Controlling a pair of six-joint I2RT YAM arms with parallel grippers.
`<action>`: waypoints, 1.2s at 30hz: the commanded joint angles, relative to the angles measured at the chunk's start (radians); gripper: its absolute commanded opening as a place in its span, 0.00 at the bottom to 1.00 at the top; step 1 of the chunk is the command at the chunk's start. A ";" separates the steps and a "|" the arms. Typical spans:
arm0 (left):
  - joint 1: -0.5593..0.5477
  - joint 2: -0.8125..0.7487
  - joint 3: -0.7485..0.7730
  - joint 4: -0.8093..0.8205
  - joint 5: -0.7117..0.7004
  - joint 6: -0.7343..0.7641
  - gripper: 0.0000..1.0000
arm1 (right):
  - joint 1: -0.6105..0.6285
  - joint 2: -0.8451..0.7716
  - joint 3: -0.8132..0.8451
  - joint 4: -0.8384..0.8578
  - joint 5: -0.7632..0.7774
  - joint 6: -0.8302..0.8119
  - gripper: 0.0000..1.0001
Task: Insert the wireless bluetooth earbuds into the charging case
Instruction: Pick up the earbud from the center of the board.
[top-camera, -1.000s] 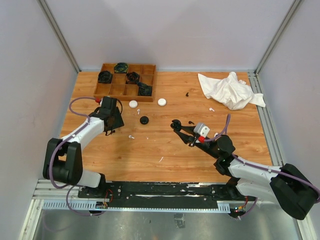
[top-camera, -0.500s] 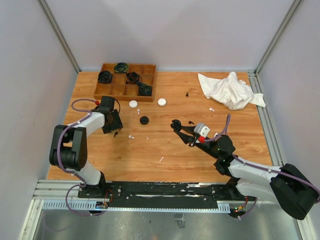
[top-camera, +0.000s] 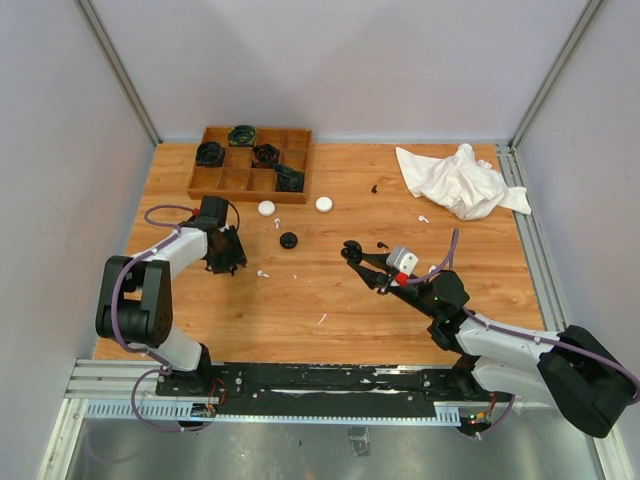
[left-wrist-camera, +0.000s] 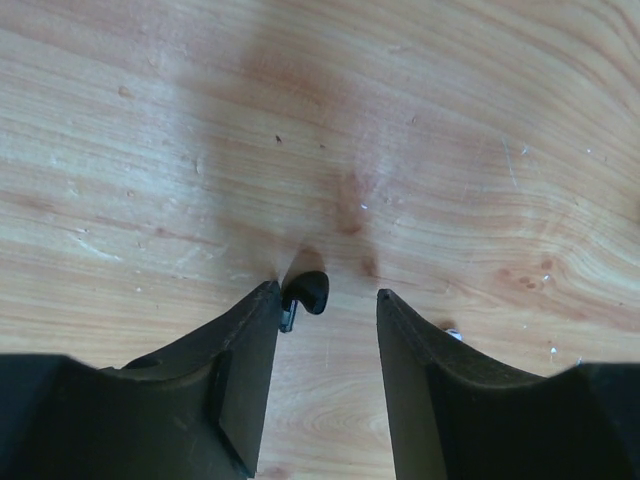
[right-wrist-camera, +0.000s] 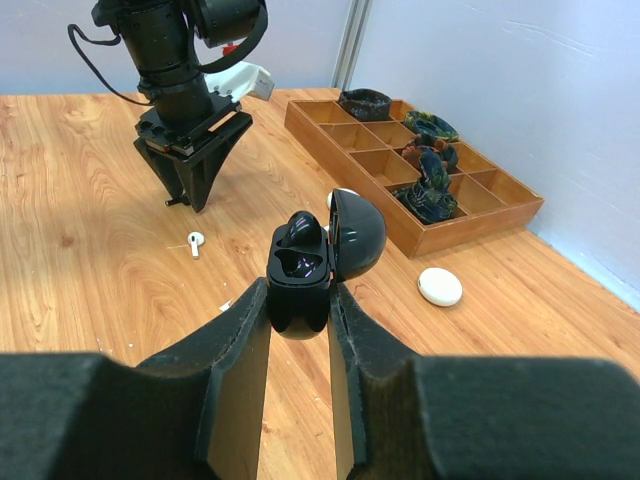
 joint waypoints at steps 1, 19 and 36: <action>-0.005 -0.032 -0.024 -0.057 0.046 -0.014 0.49 | 0.012 -0.003 -0.011 0.062 -0.006 -0.005 0.03; -0.019 0.041 0.123 -0.152 -0.090 0.052 0.43 | 0.012 -0.016 -0.012 0.047 -0.002 -0.012 0.02; -0.032 0.144 0.147 -0.166 -0.065 0.095 0.30 | 0.013 -0.022 -0.010 0.044 0.002 -0.013 0.02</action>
